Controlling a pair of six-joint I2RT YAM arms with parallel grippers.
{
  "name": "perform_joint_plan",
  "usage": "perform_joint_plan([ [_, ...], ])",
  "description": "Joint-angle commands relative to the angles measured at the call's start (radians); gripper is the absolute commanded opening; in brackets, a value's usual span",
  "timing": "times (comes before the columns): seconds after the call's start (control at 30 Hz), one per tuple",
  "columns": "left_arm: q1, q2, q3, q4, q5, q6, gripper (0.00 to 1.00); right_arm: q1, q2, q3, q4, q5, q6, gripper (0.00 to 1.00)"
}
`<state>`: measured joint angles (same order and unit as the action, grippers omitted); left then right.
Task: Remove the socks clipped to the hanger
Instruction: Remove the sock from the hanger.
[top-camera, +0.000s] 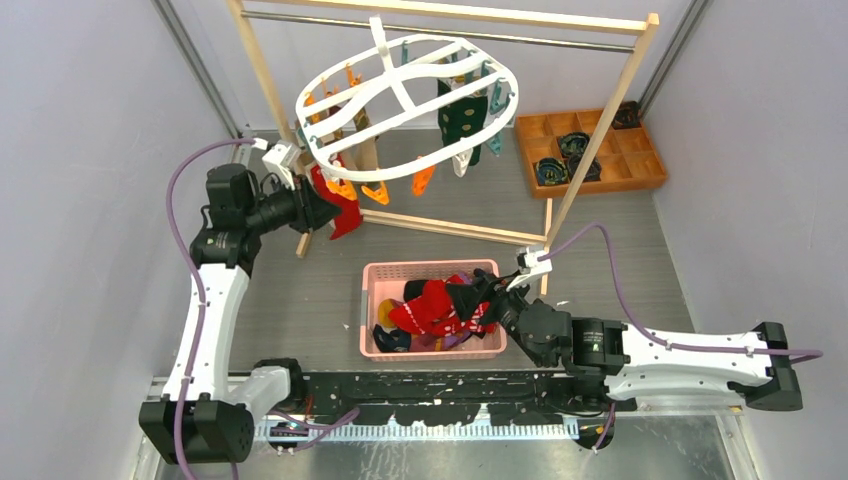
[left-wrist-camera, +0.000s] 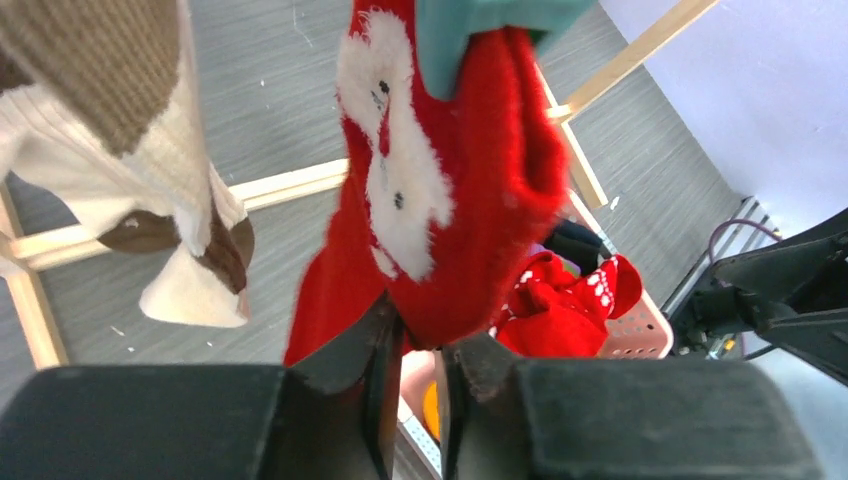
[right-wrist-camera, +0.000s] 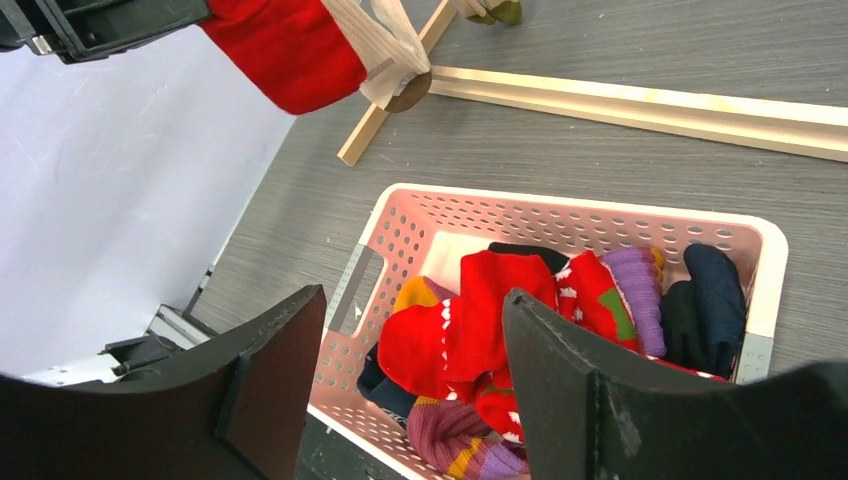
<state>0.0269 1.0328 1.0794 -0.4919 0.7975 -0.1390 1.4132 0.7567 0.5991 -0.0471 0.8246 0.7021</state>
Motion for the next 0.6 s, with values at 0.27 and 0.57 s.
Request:
perform_joint_plan([
  [0.27,-0.058,-0.146,0.016,-0.032,0.033,0.089,0.00,0.014,0.022,0.051,0.131,-0.034,-0.048,0.68],
  [0.57,-0.076,-0.337,0.029,-0.216,0.175,0.118,0.00,0.052,0.141,0.163,0.261,-0.083,-0.178,0.71],
])
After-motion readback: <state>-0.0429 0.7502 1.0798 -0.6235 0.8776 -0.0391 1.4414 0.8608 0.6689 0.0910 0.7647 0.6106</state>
